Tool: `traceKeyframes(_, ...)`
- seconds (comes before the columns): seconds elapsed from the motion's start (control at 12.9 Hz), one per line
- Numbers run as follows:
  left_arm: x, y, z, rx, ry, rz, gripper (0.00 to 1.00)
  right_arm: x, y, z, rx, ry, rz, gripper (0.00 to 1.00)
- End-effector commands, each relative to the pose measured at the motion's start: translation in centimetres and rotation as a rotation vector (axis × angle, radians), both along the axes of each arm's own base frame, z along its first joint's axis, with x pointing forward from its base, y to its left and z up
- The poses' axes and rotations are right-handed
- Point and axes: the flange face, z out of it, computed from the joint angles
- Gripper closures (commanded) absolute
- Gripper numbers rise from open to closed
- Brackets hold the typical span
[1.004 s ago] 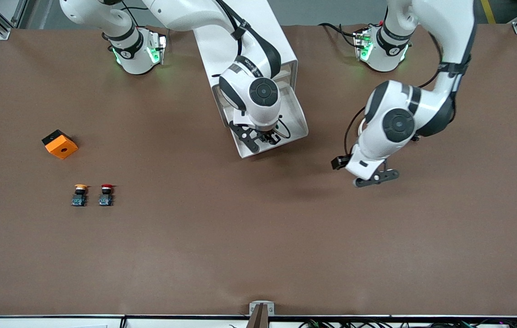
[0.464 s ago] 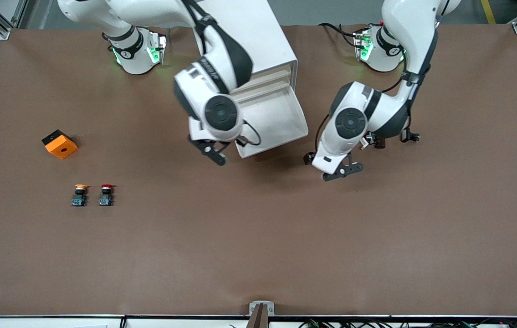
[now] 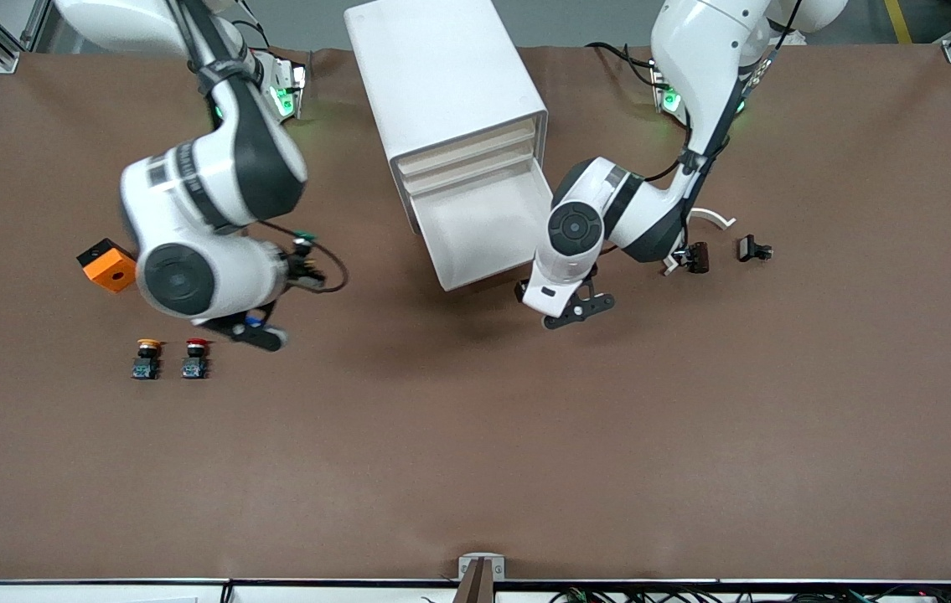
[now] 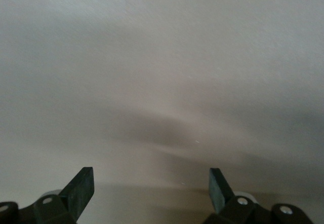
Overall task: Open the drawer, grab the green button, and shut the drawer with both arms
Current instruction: 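Push the drawer shut with the left gripper while the right gripper carries the button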
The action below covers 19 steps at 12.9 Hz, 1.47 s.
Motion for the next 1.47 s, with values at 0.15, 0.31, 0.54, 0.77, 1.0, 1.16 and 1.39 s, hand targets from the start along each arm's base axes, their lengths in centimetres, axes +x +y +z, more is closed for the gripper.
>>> traceKeyframes(0.15,-2.9,-4.0,-0.7,-0.038,0.047,0.015,0.00,2.4,-11.1,-3.0,0.059,-0.054,0.209,0.81)
traceKeyframes(0.31,-4.6,-5.5,-0.9,-0.029,0.058,0.025,0.00,2.8,-14.3,-6.0,0.093,-0.096,0.251,0.81)
traceKeyframes(0.54,-7.4,-7.6,-1.3,-0.039,0.105,0.009,0.00,2.3,-15.6,-10.5,0.095,-0.166,0.260,0.81)
traceKeyframes(0.77,-9.9,-9.5,-0.8,-0.041,0.133,0.014,0.00,2.6,-15.4,-13.1,0.089,-0.238,0.266,0.80)
traceKeyframes(1.0,-12.2,-11.1,-0.9,-0.039,0.157,0.014,0.00,3.1,-15.4,-16.9,0.084,-0.260,0.270,0.80)
traceKeyframes(1.16,-13.7,-11.9,-0.9,-0.039,0.171,0.015,0.00,3.1,-15.8,-18.4,0.084,-0.253,0.263,0.80)
traceKeyframes(1.39,-15.6,-13.1,-1.1,-0.034,0.191,0.018,0.00,3.0,-15.9,-20.2,0.085,-0.239,0.259,0.80)
